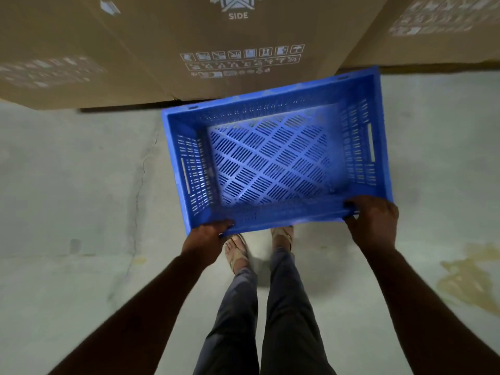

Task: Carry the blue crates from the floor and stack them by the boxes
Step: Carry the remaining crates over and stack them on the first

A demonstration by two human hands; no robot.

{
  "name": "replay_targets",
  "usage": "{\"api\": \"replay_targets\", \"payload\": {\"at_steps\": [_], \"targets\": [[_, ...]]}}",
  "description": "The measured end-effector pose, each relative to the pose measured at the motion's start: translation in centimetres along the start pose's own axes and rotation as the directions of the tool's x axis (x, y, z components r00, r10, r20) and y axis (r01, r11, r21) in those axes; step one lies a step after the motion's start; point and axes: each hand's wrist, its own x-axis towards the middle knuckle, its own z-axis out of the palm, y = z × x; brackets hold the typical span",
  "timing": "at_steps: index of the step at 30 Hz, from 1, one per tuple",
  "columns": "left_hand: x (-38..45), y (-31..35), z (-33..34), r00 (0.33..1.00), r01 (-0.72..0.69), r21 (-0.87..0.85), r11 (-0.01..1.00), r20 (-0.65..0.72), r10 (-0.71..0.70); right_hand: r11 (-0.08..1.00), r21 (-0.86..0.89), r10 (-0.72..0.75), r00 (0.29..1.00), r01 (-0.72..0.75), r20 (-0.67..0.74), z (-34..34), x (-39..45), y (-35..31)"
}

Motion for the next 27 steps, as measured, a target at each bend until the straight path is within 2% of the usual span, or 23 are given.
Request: {"api": "replay_targets", "payload": {"at_steps": [3,6,10,13,15,17,19,20,21,23,25,27], "targets": [[-1.1,0.6,0.5,1.0,0.022,0.038,0.999,-0.016,-0.022,0.998,-0.051,-0.023,0.997,0.027,0.067,-0.1,-0.2,0.1],[-0.9,-0.1,-1.6,0.992,-0.005,0.114,0.993,-0.125,0.019,0.997,0.044,-0.072,0.994,0.069,0.078,-0.4,0.1,0.1],[-0.1,-1.7,-4.1,0.995,0.069,0.159,0.985,-0.083,-0.056,0.993,0.01,-0.116,0.967,0.116,0.227,2.6,-1.6,-1.6],[-0.2,-2.2,-4.4,0.989,0.024,0.164,0.986,-0.151,0.001,0.995,0.031,-0.096,0.965,0.091,0.243,3.3,-1.5,-2.7],[0.0,-2.9,-4.8,0.994,0.048,0.136,0.99,-0.104,-0.034,0.992,0.058,-0.126,0.971,0.116,0.203,2.7,-1.6,-2.5],[0.3,-3.3,-4.8,0.996,0.082,0.151,0.985,0.019,-0.086,0.988,0.057,-0.151,0.972,0.143,0.182,2.5,-2.3,-1.6],[-0.1,-2.2,-4.4,0.993,0.002,0.236,0.972,0.111,-0.029,0.993,0.033,-0.116,0.968,0.112,0.224,2.8,-2.5,-0.9],[-0.6,-1.6,-3.8,0.993,-0.073,0.274,0.959,0.113,0.044,0.994,-0.004,-0.106,0.962,0.111,0.251,2.8,-2.5,-0.8],[-1.4,-1.3,-3.0,0.988,-0.143,0.299,0.943,0.096,0.12,0.986,-0.062,-0.133,0.953,0.155,0.273,2.9,-2.3,-0.8],[-2.2,-1.6,-2.3,0.988,-0.151,0.258,0.954,0.025,0.149,0.949,-0.115,-0.246,0.917,0.294,0.314,2.7,-1.8,-1.4],[-1.6,-2.4,-3.3,0.996,-0.056,0.184,0.981,-0.057,0.068,0.945,-0.044,-0.305,0.923,0.323,0.236,1.6,-1.6,-1.9],[-0.8,-3.7,-4.5,0.999,-0.031,0.163,0.986,-0.017,0.034,0.959,0.046,-0.282,0.954,0.278,0.103,0.4,-1.8,-1.9]]}}
